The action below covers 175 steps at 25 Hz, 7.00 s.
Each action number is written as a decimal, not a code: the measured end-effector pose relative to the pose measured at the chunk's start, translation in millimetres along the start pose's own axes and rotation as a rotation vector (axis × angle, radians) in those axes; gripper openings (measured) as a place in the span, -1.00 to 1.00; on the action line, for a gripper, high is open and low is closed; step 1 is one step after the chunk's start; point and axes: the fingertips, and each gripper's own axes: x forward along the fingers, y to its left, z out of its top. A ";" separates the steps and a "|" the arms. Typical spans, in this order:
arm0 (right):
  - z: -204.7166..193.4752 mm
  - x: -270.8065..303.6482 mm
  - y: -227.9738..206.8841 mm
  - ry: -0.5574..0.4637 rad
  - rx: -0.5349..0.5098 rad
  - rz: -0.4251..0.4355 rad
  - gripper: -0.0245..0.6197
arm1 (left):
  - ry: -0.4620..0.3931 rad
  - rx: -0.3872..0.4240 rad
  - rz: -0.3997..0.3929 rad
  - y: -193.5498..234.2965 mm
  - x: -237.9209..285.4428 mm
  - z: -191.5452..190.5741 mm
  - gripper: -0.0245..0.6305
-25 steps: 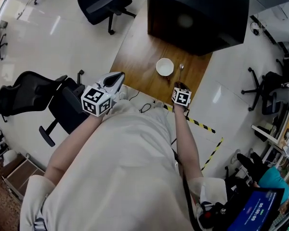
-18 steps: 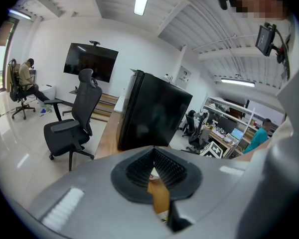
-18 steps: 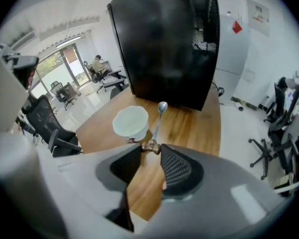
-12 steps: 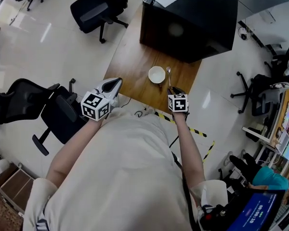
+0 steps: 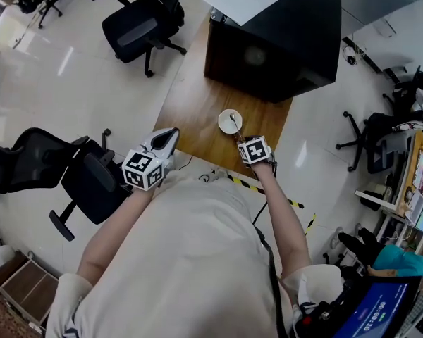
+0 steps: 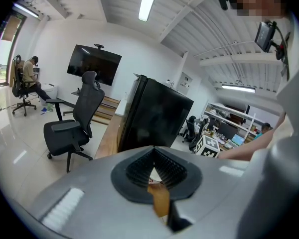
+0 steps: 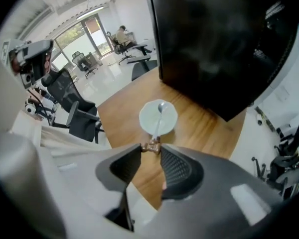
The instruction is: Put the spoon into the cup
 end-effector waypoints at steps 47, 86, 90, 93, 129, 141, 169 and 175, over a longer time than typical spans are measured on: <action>11.7 53.2 -7.8 0.266 0.140 0.052 -0.52 | -0.050 -0.050 0.026 50.1 -45.0 -5.0 -0.91; 101.9 -273.9 93.2 -1.257 0.425 -0.333 -0.46 | 0.127 0.137 -0.321 82.3 -12.4 42.0 -0.91; 80.4 -281.7 89.7 -1.276 0.427 -0.333 -0.47 | 0.117 0.155 -0.312 65.3 -4.3 38.4 -0.91; 55.8 -287.8 83.2 -1.267 0.420 -0.320 -0.50 | 0.097 0.141 -0.301 41.9 -4.3 34.8 -0.91; -171.6 -269.8 63.9 -1.135 0.308 -0.047 -0.58 | 0.058 0.055 0.035 -158.4 -109.2 -116.9 -0.91; -150.7 -264.6 98.8 -1.127 0.309 -0.008 -0.65 | 0.022 0.053 0.004 -149.2 -109.4 -106.9 -0.91; -93.0 -264.6 141.8 -1.201 0.496 -0.178 -0.67 | 0.155 0.168 -0.287 -100.2 -90.2 -84.6 -0.91; -95.3 -270.2 134.7 -1.206 0.490 -0.203 -0.67 | 0.148 0.183 -0.306 -106.4 -84.0 -77.9 -0.91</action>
